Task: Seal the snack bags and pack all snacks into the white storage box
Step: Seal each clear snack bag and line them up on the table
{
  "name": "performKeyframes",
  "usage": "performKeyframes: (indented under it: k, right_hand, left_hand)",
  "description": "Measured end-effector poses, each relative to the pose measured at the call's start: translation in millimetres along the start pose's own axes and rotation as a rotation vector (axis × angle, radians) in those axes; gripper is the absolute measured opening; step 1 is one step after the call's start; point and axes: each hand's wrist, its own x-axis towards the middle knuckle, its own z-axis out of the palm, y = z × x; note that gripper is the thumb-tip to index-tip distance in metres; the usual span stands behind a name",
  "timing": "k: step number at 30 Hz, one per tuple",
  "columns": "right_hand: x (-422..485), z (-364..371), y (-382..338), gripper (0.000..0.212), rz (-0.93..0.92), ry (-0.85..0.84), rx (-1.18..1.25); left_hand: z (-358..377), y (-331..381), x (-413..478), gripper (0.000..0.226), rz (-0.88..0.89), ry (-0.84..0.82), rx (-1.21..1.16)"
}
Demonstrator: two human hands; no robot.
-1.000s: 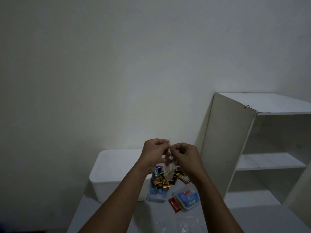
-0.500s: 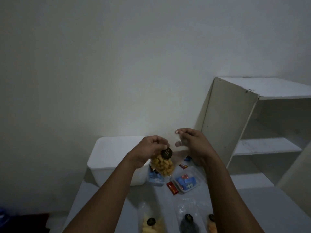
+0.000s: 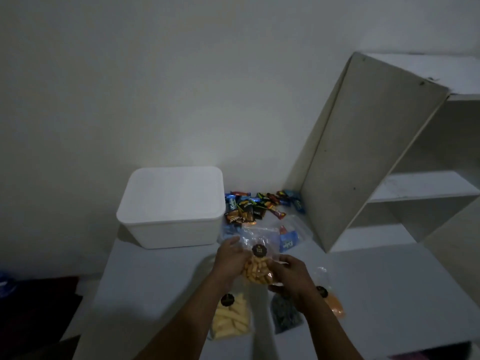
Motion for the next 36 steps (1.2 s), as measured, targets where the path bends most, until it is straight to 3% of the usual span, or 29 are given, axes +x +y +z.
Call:
performKeyframes:
  k: [3,9,17,21,27,31,36]
  right_hand:
    - [10,-7,36,0.015,0.069,0.075,-0.052]
    - [28,-13,86,0.010,0.042,0.065,-0.327]
    - [59,-5,106,0.010,-0.025,0.002,-0.666]
    - [60,3,99,0.029,-0.016,-0.026,-0.895]
    - [63,2,97,0.047,-0.214,-0.139,-1.230]
    - [67,3,106,0.038,-0.256,-0.250,-1.274]
    - [72,3,106,0.029,-0.274,-0.270,-1.195]
  left_hand:
    - [0,-49,4,0.072,-0.048,-0.087,0.147]
    - [-1,-107,10,0.080,-0.044,-0.128,0.750]
    - [-21,-127,8,0.078,0.026,-0.004,1.239]
    - [-25,-135,3,0.074,0.075,0.029,1.292]
    - [-22,-138,-2,0.063,0.059,0.200,1.284]
    - [-17,-136,-2,0.062,0.021,0.203,1.312]
    - [-12,-130,-1,0.059,0.012,0.194,1.306]
